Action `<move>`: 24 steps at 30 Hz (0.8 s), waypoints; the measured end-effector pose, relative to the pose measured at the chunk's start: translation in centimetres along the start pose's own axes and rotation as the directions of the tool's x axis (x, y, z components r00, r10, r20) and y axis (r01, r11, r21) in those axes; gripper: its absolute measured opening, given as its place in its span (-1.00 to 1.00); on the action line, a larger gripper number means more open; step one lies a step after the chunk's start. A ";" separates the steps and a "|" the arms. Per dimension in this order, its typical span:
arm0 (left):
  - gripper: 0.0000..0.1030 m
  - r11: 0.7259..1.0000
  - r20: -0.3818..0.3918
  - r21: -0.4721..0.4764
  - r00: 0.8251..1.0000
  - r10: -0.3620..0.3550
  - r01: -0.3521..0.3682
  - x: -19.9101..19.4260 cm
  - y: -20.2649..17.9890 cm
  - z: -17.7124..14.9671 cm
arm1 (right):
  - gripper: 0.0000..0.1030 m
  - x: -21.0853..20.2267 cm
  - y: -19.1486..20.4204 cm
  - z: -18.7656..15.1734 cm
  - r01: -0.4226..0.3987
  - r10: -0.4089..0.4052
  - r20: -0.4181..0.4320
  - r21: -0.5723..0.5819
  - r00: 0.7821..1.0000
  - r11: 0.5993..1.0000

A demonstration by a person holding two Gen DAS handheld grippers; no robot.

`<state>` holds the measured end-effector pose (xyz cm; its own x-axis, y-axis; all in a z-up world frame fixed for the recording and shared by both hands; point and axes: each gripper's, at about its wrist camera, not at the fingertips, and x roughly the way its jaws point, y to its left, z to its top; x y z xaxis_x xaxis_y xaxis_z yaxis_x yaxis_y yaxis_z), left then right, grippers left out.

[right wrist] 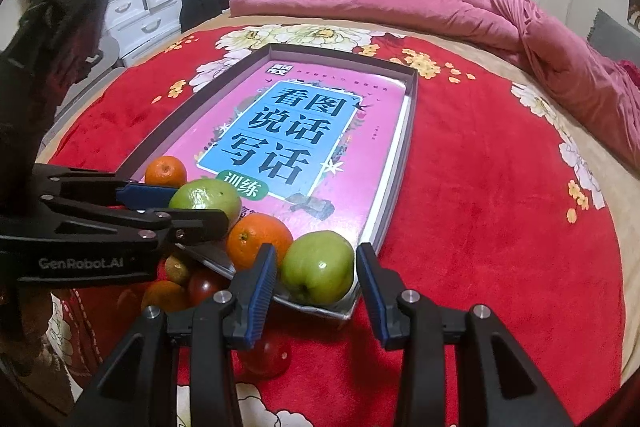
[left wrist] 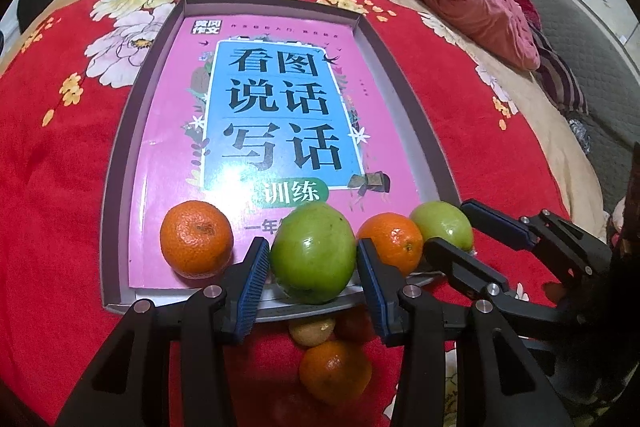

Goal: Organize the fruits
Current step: 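Lower both green fruits into the tray beside the oranges and open both tools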

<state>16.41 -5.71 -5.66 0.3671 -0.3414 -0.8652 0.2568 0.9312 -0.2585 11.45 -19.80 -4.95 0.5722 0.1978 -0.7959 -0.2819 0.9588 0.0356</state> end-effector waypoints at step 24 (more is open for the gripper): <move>0.12 1.000 0.043 -0.008 0.999 -0.028 0.028 -2.6 -0.2 -0.3 | -0.12 -0.2 0.4 -0.2 0.002 -0.002 -0.016 0.014 1.000 1.000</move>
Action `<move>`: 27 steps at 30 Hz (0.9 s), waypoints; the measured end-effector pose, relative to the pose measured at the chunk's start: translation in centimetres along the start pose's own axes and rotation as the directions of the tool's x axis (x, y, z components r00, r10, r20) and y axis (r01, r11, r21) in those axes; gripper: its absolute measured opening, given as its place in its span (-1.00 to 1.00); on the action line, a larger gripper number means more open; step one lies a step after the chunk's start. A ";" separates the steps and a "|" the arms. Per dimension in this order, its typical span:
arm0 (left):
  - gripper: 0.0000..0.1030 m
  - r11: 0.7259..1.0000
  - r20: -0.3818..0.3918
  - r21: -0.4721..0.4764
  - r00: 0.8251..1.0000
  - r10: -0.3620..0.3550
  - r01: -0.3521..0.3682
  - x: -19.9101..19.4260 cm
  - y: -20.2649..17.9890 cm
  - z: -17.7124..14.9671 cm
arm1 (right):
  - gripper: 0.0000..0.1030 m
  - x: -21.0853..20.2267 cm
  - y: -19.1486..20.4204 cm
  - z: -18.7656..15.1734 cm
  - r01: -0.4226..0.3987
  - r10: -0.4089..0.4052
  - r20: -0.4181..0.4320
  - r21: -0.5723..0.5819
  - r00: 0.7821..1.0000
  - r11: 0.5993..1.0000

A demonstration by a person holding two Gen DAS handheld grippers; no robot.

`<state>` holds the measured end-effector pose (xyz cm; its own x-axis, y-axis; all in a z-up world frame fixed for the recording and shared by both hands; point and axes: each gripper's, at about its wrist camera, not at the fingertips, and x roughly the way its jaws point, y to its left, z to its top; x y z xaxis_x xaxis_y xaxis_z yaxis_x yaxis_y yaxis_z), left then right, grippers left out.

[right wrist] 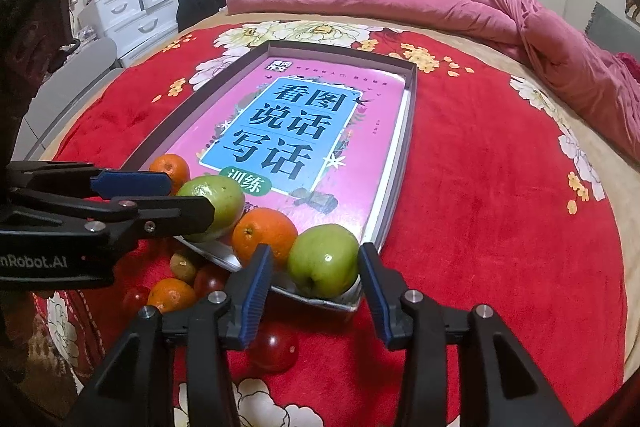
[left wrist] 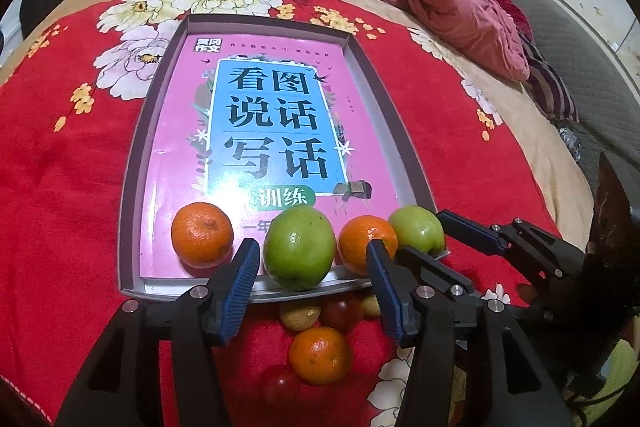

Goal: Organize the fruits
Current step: 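Lower both green fruits into the tray beside the oranges and open both tools, then withdraw both open tools back away from the tray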

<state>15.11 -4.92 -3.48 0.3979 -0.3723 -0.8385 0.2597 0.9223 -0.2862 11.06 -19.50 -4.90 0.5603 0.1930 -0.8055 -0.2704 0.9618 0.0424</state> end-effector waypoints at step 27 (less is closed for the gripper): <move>0.50 1.000 0.019 -0.002 0.999 0.030 -0.030 -1.8 0.2 -0.3 | 0.31 -1.0 -0.4 -0.2 0.025 -0.025 -0.003 0.055 1.000 0.998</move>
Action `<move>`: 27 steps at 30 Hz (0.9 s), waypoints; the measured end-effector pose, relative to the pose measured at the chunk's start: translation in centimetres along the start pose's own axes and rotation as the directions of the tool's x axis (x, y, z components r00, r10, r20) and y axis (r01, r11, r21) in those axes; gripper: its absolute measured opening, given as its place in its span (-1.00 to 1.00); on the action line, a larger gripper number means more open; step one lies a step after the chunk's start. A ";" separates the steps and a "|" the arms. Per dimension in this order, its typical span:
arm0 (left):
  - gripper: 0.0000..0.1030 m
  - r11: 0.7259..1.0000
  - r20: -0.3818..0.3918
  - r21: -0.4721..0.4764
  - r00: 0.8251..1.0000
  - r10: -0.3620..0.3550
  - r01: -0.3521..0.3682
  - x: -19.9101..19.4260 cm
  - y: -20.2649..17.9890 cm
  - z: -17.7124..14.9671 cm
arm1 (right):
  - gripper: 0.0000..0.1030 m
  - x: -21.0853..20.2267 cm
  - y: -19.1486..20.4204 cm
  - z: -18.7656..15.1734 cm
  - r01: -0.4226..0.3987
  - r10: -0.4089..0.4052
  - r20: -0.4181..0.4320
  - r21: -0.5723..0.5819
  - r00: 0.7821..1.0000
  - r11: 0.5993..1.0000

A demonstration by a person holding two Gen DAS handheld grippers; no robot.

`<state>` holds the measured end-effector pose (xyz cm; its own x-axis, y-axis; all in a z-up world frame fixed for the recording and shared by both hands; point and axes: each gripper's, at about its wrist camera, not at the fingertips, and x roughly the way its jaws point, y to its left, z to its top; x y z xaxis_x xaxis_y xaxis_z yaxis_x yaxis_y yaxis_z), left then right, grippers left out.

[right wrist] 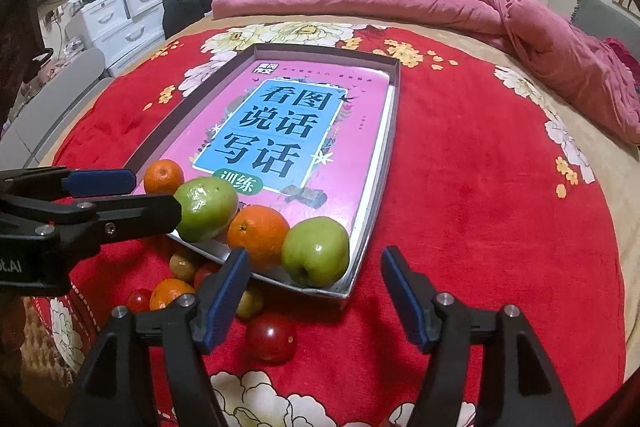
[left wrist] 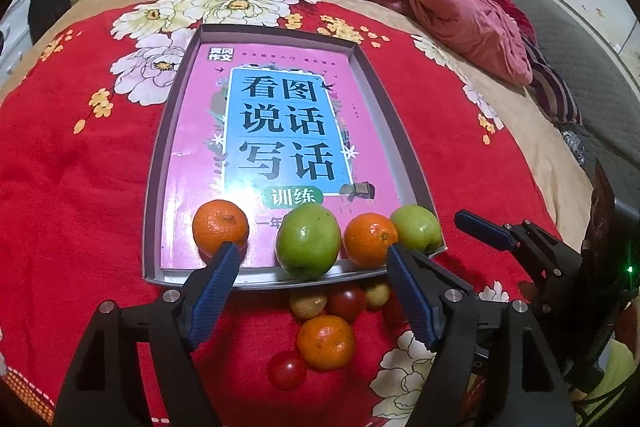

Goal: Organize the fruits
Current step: 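Withdraw both open tools back away from the tray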

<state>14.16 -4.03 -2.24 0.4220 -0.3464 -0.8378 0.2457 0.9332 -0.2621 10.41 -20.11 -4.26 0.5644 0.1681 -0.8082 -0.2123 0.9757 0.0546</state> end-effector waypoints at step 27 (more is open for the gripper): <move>0.51 0.999 0.076 -0.002 0.996 0.045 -0.045 -3.4 0.0 0.1 | 0.76 -2.2 -0.3 0.6 0.040 -0.041 0.062 0.027 0.997 0.999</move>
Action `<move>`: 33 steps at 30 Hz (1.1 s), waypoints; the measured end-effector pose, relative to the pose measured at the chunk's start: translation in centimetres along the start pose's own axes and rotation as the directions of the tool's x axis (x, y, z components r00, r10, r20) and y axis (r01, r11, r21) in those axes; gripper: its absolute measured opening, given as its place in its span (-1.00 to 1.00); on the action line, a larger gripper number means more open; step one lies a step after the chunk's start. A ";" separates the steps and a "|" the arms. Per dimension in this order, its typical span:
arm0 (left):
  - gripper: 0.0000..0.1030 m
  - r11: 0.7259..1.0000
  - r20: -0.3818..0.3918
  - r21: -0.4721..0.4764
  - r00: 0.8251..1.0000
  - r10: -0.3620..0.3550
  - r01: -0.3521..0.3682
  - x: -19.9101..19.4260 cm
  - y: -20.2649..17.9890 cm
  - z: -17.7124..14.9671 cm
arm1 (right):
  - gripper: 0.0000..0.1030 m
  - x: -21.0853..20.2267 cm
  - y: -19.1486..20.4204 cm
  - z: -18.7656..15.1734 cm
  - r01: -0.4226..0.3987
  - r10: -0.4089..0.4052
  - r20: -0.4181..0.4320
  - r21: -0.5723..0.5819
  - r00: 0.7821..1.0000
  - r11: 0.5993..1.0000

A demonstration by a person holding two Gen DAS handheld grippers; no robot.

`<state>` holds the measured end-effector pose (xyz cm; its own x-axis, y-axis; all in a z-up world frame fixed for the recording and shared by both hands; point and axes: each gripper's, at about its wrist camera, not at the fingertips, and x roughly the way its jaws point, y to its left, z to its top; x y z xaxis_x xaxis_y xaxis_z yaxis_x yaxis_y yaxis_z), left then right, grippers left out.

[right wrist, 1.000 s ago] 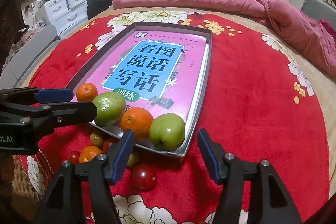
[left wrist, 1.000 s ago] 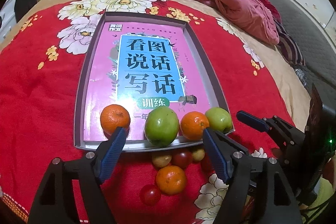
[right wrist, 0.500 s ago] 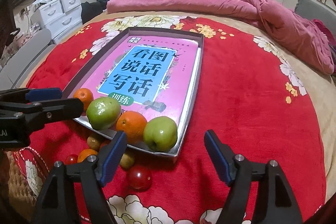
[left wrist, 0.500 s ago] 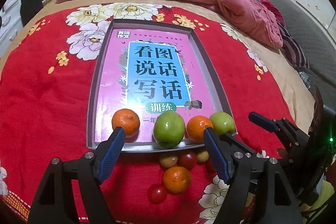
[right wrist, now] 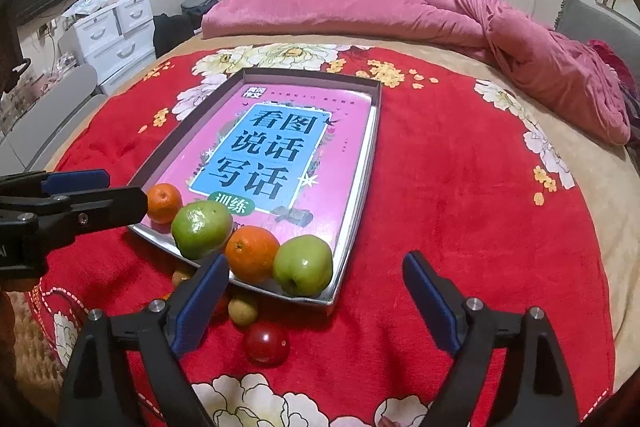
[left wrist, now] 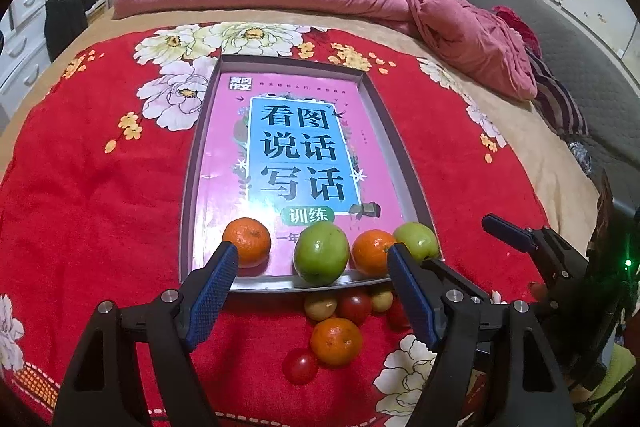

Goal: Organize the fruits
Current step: 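Withdraw both open tools back away from the tray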

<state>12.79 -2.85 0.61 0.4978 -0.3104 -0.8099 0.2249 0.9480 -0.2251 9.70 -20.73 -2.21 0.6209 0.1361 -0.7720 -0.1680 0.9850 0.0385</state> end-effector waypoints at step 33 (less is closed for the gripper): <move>0.52 0.999 0.071 -0.033 0.997 -0.003 0.006 -5.4 2.1 -0.1 | 0.98 -4.7 0.5 1.1 -0.044 0.040 0.123 0.030 0.992 0.999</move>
<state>10.52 0.86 4.42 0.5555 -0.3177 -0.7684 0.1998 0.9481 -0.2475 7.52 -20.72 2.15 0.7034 0.1877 -0.6856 -0.1726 0.9807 0.0915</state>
